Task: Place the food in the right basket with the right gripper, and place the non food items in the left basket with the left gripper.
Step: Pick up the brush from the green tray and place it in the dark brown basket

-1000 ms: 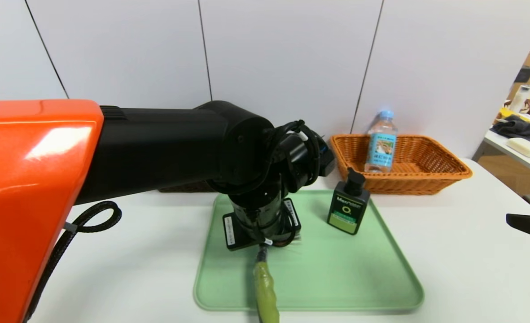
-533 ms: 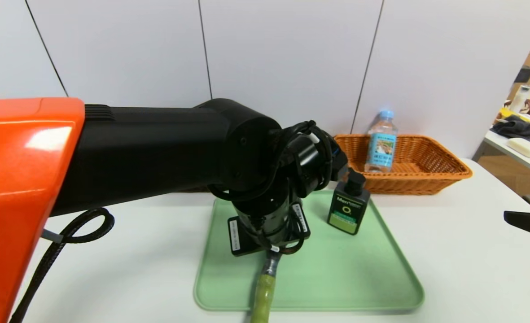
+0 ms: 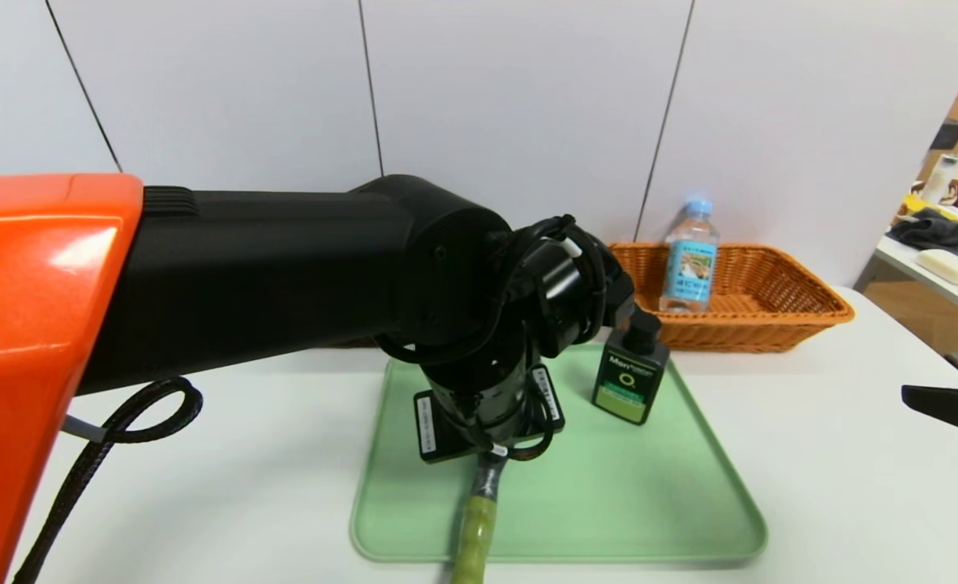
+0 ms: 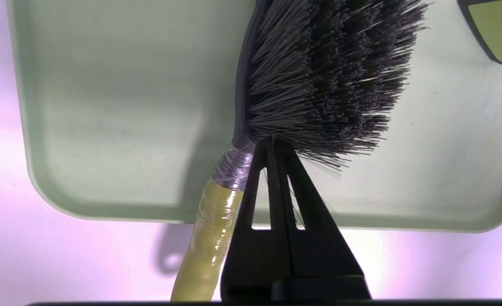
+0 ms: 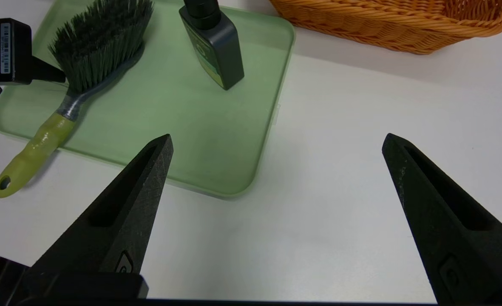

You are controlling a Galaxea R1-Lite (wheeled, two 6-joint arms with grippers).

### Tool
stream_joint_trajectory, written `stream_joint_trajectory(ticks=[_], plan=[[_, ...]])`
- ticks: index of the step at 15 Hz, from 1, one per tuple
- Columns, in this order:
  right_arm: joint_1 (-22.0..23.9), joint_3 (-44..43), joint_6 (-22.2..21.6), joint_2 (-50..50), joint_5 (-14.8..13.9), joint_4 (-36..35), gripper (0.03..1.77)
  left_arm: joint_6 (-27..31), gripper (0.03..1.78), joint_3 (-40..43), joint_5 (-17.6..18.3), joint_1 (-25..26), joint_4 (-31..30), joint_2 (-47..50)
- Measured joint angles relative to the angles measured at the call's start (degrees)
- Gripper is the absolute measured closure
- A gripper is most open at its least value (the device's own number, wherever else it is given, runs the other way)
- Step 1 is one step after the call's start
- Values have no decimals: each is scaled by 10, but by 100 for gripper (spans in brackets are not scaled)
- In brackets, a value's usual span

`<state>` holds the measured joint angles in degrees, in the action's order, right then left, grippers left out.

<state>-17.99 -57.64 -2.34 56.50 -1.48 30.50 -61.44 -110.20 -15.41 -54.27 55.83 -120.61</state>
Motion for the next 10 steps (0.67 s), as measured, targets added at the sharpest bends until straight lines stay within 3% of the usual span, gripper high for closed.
stream_joint_trajectory(ticks=[10], plan=[[0, 3, 0, 1, 1, 0, 10, 32, 177, 2, -51, -16, 14, 23]])
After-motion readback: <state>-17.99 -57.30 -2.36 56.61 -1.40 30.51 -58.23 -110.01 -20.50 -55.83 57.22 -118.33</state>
